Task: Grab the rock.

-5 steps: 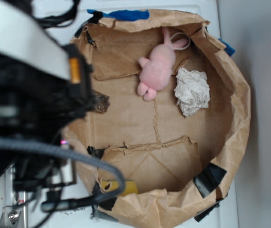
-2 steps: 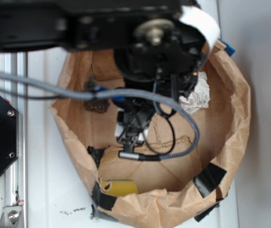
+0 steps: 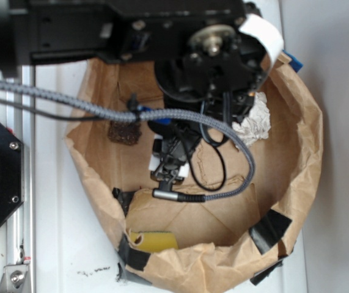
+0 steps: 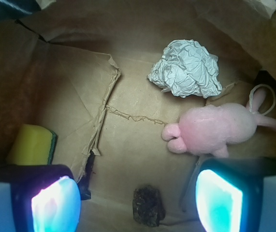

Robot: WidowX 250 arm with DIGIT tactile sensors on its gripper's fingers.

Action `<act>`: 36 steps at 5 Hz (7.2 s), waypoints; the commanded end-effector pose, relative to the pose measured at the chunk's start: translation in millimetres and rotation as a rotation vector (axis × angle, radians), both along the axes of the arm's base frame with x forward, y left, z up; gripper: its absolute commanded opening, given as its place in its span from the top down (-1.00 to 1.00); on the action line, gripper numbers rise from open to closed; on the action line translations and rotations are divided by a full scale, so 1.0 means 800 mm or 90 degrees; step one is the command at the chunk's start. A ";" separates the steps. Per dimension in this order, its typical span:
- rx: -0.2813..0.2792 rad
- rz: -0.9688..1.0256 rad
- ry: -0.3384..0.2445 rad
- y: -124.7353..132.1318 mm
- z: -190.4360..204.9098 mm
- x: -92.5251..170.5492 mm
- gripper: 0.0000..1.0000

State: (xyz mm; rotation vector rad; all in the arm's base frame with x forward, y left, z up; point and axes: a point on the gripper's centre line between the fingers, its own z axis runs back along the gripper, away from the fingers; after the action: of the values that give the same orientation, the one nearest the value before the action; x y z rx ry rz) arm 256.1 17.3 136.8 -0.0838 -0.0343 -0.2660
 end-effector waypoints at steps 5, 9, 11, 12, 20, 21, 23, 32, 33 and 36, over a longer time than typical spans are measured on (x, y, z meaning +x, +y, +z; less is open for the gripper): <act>0.049 -0.065 0.037 -0.016 -0.067 -0.021 -1.00; 0.077 -0.032 0.039 -0.011 -0.084 -0.087 -1.00; 0.076 -0.005 -0.010 -0.003 -0.108 -0.110 -1.00; 0.066 0.033 0.013 0.007 -0.114 -0.102 -1.00; 0.090 0.061 -0.004 0.018 -0.110 -0.063 -1.00; 0.082 0.076 -0.002 0.022 -0.107 -0.048 -1.00; 0.110 0.068 0.007 0.021 -0.126 -0.031 -1.00; 0.150 -0.023 0.009 0.010 -0.148 -0.043 -1.00; 0.148 -0.017 0.001 0.012 -0.149 -0.041 0.09; 0.144 -0.013 -0.014 0.013 -0.142 -0.039 1.00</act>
State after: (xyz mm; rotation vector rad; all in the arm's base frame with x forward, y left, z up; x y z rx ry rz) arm 215.8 30.5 18.4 0.1339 0.0280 -0.2982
